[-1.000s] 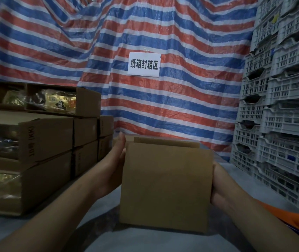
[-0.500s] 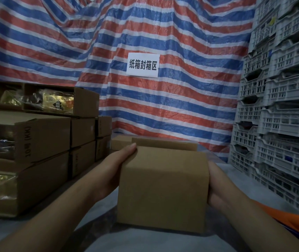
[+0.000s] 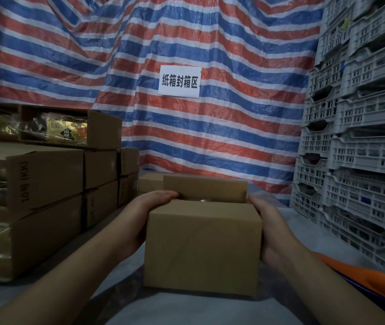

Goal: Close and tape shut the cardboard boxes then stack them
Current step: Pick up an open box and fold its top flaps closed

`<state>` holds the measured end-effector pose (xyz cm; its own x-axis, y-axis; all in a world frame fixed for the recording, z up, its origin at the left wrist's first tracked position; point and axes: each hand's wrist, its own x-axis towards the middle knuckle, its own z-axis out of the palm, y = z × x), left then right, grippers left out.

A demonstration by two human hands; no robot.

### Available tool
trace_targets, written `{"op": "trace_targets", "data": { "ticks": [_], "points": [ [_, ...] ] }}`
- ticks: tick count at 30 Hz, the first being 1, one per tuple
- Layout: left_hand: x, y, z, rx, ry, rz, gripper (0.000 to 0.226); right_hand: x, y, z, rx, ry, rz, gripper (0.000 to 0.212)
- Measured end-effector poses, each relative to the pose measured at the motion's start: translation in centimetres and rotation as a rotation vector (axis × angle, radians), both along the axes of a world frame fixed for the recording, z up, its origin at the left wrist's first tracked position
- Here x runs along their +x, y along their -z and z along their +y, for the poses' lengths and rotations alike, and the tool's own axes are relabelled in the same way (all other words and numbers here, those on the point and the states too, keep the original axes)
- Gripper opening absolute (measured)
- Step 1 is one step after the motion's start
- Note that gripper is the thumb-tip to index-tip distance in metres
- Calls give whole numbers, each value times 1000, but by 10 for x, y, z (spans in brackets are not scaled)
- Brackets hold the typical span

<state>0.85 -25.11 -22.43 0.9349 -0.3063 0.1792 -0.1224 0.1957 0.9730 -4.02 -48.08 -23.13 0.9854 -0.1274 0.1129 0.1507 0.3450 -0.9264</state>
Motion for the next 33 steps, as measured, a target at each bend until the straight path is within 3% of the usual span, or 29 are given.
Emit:
{"op": "trace_targets", "data": {
  "ticks": [4,11,17,21,24,26,33],
  "points": [
    [2,1,-1,8,-25,13,23,-2,-3,1,12,-49,-40,65],
    [8,3,-2,-37,-52,0,18,-5,-2,0,-41,-62,-5,55],
    [15,4,-1,-103,-59,-61,63,-4,-4,1,-81,-46,-26,52],
    [18,7,0,-101,21,-113,53,-3,-3,-1,-102,-50,-49,54],
    [21,7,1,-107,36,-135,64,-3,-3,-1,-116,-61,-68,54],
    [21,6,2,-105,17,-153,62,-3,-3,-1,-122,-61,-81,53],
    [15,6,3,-36,-78,-180,24,-3,0,-3,-105,-69,-77,44]
  ]
}}
